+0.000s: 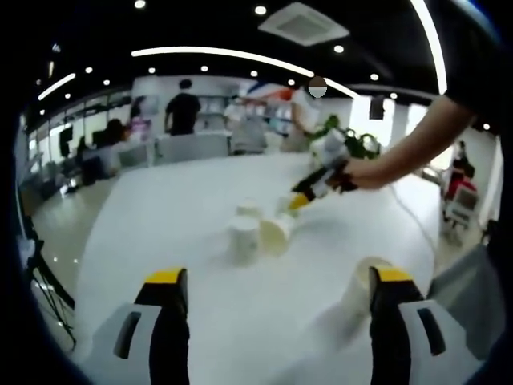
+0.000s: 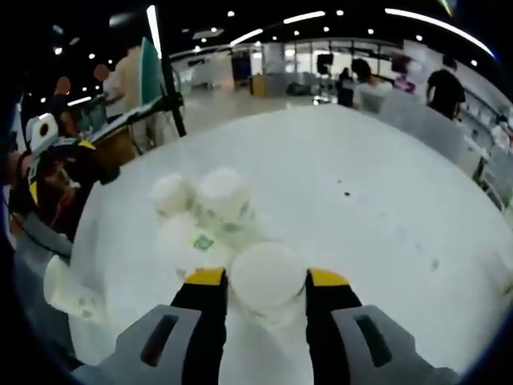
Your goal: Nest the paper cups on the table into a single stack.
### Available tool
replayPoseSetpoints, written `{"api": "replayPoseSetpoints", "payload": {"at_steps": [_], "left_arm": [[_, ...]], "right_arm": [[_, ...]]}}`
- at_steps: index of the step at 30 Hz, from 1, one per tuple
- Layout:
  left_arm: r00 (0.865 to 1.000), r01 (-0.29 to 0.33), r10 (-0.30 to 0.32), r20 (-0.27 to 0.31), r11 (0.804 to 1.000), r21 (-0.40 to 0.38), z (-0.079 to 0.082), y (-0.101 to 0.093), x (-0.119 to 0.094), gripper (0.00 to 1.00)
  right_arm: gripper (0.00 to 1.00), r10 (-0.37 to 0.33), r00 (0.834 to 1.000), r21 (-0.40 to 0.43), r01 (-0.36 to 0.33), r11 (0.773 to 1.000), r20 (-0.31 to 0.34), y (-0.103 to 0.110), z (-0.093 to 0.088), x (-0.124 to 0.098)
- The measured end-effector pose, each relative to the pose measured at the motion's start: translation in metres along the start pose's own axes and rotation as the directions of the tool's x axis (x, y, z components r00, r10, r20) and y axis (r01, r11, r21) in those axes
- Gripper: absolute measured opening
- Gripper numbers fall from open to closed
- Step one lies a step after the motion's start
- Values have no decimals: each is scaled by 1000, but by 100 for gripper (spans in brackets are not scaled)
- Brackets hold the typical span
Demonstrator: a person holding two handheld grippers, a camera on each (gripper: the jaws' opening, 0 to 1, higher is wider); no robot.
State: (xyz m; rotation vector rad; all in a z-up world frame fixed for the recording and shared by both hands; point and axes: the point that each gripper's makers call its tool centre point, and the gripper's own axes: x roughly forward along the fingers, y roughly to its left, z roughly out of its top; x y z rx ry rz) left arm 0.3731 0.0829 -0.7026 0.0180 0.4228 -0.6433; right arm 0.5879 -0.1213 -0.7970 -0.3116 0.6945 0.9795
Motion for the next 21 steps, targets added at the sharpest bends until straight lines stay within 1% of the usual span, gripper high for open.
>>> {"api": "replayPoseSetpoints", "payload": {"at_steps": [5,11,15,17,21], "left_arm": [[1000,-5,5,6,1000,-6,0,2,-1,91],[1000,-3,3,3,1000,3,1,0,-1,91],[1000,0,0,1,1000,1,1,0,-2,91],[1000,0,0,1,1000,18,3,-1,-3,91],[1000,-3,3,-4,1000,21,2,0,-5,91]], "right_arm": [[35,-3,1000,4,3,1000,-6,-4,-3,-2],[34,-8,1000,4,8,1000,-21,-4,-8,-13],[34,-17,1000,6,17,1000,-27,-5,-12,-25],[34,-24,999,7,24,1000,-27,-7,-13,-30],[34,-38,999,24,38,999,-13,-5,-15,-47]]}}
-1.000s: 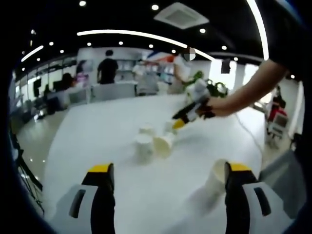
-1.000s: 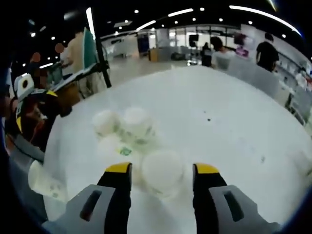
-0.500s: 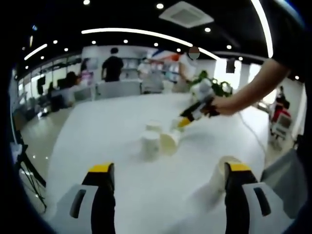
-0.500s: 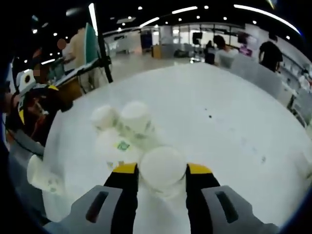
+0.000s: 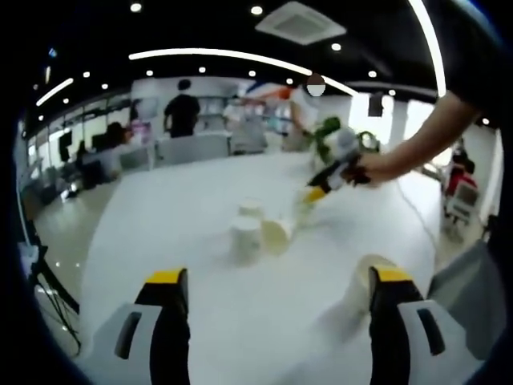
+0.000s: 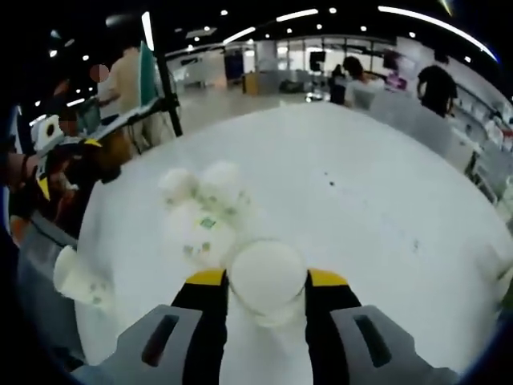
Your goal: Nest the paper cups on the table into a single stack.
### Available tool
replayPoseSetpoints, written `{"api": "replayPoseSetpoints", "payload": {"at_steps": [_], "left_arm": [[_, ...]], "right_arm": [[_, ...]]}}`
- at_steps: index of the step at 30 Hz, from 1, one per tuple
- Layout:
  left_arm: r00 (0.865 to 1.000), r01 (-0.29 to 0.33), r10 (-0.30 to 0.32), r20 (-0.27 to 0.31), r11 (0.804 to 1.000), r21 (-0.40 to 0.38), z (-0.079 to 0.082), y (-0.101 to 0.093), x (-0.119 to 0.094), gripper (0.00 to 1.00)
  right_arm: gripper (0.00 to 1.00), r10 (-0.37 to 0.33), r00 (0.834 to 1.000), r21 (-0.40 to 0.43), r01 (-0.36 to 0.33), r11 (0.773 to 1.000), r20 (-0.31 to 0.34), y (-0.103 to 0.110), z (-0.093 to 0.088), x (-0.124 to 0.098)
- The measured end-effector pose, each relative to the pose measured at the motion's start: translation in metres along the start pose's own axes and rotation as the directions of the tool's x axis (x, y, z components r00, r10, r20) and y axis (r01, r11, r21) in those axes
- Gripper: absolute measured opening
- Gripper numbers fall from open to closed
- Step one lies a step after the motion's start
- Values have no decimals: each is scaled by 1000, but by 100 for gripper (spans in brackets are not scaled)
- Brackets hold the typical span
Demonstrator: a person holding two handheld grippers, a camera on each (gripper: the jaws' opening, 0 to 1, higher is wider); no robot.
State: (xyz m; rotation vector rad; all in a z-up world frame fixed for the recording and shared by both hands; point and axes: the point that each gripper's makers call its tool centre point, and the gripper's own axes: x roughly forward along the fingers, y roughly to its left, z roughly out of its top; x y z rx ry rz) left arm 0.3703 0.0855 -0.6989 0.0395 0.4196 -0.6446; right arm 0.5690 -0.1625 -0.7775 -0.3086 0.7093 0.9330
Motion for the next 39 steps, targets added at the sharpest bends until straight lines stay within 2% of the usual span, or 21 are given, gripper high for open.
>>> {"api": "replayPoseSetpoints", "payload": {"at_steps": [4,8,13,19,26,33,39], "left_arm": [[1000,9,-9,3,1000,2,4,-5,-1,90],[1000,18,-18,6,1000,8,7,-7,-1,89],[999,31,-31,19,999,23,13,-12,-1,88],[999,45,-46,22,999,23,12,-16,-3,89],[998,66,-67,20,997,33,10,-27,-5,89],[996,87,-87,13,995,43,9,-33,-8,89],[996,87,-88,23,995,41,13,-33,-11,90]], "right_arm": [[34,-4,999,27,3,1000,44,16,11,-23],[34,6,998,6,-6,1000,66,31,19,-40],[34,27,991,-11,-26,1000,133,57,37,-66],[34,40,981,-9,-39,999,188,83,54,-91],[34,103,964,-71,-88,994,246,135,80,-126],[34,151,947,-88,-131,987,284,174,90,-152],[34,168,935,-95,-145,985,312,193,97,-166]]}}
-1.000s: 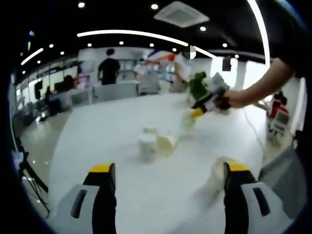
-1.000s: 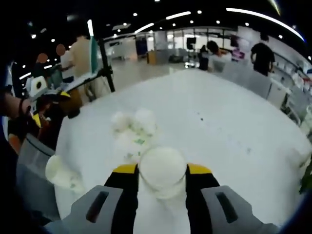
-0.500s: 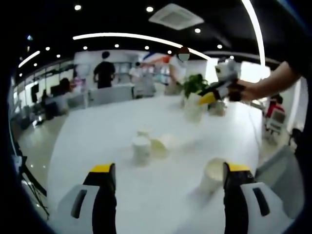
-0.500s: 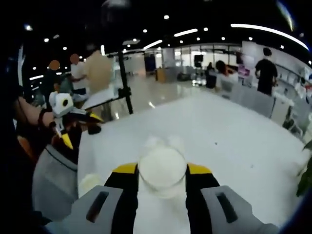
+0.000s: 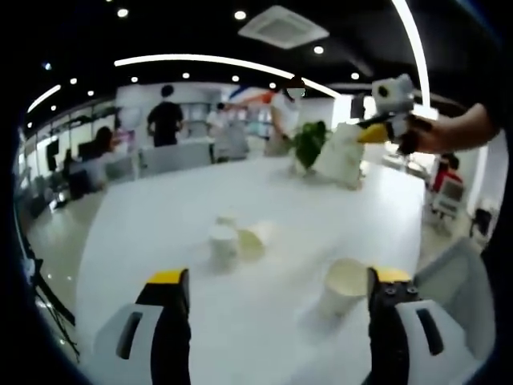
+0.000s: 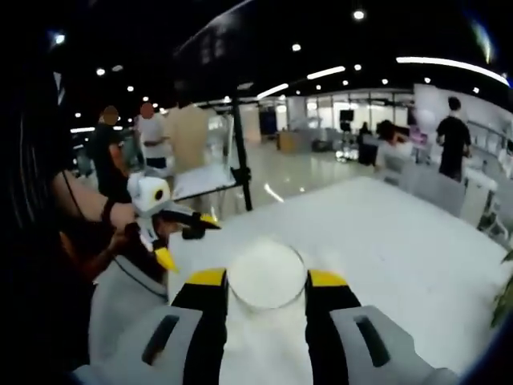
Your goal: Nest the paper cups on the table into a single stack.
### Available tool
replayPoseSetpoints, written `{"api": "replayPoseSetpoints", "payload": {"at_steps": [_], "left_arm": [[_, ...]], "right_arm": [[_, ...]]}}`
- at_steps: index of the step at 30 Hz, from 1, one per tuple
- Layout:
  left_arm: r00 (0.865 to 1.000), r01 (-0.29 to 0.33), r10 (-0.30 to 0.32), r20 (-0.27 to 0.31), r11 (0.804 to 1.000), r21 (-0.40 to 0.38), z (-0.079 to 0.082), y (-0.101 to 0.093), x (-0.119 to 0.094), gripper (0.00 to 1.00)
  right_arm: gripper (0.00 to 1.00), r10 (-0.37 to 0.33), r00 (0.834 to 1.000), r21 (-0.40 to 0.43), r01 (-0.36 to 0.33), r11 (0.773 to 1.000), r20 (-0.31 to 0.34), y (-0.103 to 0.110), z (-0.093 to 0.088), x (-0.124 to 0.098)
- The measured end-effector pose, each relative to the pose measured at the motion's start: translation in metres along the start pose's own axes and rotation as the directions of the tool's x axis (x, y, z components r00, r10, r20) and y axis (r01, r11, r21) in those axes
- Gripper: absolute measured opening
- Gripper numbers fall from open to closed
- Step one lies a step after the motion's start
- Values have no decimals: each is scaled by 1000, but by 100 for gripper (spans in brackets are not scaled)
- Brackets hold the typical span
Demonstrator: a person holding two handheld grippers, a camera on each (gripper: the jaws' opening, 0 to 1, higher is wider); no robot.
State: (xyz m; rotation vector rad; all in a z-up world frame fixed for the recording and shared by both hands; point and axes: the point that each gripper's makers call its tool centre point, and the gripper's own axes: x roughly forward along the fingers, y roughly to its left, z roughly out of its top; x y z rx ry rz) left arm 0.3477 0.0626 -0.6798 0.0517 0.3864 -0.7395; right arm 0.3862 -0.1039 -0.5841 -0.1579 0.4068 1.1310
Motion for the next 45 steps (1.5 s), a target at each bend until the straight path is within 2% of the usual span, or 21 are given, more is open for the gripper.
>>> {"api": "replayPoseSetpoints", "payload": {"at_steps": [7,14,21,27,31,33,35,38,41,43,45], "left_arm": [[1000,16,-16,4,1000,11,3,-4,1,89],[1000,21,-21,1,1000,7,2,-4,1,89],[999,40,-40,19,999,10,6,-9,-4,84],[992,106,-103,78,993,-42,20,-27,-3,81],[988,140,-137,65,989,-40,18,-41,0,78],[978,197,-190,90,977,-75,24,-55,0,75],[975,219,-213,66,972,-86,24,-63,0,70],[964,262,-257,73,962,-71,27,-76,1,62],[939,340,-330,93,932,-124,31,-95,2,56],[938,345,-336,85,930,-123,31,-96,3,53],[934,354,-346,88,927,-126,33,-101,4,54]], "right_arm": [[34,20,1000,-17,-20,1000,-1,20,4,-7],[34,21,999,-13,-20,1000,38,30,11,-14],[34,23,999,-12,-23,1000,36,35,10,-14],[34,17,999,-16,-16,1000,45,35,13,-14],[34,25,999,-19,-25,1000,46,39,15,-12],[34,29,998,-23,-28,999,48,41,16,-11],[34,32,998,-20,-31,999,49,42,16,-10],[34,38,998,-19,-37,999,50,47,16,-8],[34,47,998,-17,-47,999,44,52,13,-5],[34,56,997,-11,-56,998,46,56,13,-4],[34,62,997,-14,-62,998,42,59,13,-2]]}}
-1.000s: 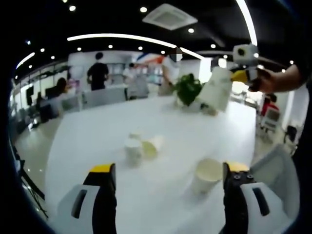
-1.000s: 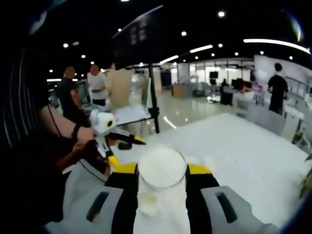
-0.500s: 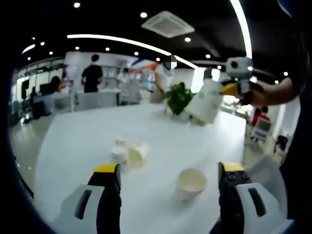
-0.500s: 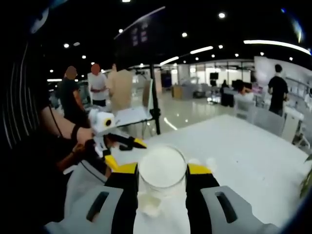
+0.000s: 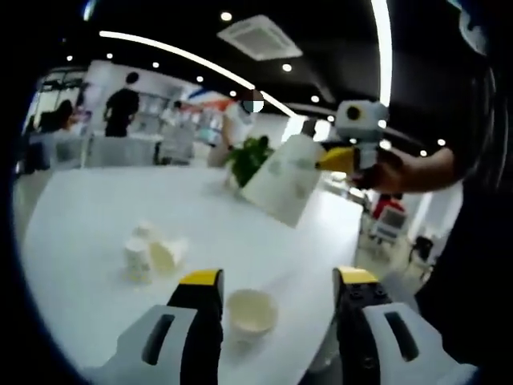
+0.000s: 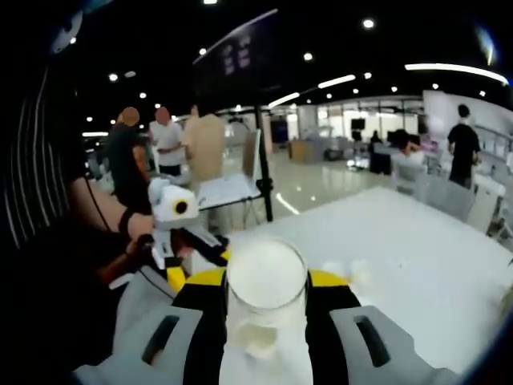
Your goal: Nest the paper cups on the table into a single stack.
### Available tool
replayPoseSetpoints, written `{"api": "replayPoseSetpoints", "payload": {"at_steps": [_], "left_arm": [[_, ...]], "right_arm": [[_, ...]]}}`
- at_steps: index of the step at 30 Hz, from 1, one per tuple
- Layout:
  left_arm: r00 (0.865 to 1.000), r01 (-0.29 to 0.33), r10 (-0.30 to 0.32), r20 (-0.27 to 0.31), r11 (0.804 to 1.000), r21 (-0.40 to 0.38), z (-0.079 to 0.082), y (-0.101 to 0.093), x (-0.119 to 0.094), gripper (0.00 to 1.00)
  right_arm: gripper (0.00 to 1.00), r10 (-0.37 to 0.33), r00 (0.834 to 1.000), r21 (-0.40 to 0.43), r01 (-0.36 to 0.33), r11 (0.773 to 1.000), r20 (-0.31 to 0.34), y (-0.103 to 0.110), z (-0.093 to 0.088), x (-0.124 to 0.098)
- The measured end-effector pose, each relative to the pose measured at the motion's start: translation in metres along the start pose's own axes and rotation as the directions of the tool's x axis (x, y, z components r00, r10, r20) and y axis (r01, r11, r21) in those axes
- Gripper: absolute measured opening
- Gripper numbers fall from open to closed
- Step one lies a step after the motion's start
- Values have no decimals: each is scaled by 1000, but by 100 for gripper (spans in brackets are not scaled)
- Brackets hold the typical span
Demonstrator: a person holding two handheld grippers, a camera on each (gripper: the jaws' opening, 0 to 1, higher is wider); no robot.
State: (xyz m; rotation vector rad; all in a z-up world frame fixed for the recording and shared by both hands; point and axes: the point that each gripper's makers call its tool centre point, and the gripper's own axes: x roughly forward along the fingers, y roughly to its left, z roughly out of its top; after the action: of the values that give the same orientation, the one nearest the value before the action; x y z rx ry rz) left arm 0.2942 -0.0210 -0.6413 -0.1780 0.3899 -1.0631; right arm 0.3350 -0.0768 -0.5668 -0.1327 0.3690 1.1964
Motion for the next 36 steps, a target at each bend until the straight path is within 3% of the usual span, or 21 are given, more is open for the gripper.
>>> {"api": "replayPoseSetpoints", "payload": {"at_steps": [5,8,14,24,30,36], "left_arm": [[999,36,-36,-3,999,5,7,-10,5,52],[997,68,-69,34,997,24,16,-17,5,50],[996,81,-81,31,997,15,19,-18,7,49],[991,113,-111,78,994,-14,31,-24,8,46],[976,129,-107,189,986,-106,47,-19,-1,40],[970,130,-99,222,983,-129,53,-16,-8,30]], "right_arm": [[34,9,1000,11,-9,1000,5,2,0,2],[34,16,1000,6,-16,1000,-1,5,-1,4],[34,29,1000,15,-30,999,9,8,2,6],[34,45,999,32,-46,998,18,16,-1,10],[34,52,999,61,-53,997,14,16,-5,8],[34,65,998,66,-65,996,2,21,-12,8]]}}
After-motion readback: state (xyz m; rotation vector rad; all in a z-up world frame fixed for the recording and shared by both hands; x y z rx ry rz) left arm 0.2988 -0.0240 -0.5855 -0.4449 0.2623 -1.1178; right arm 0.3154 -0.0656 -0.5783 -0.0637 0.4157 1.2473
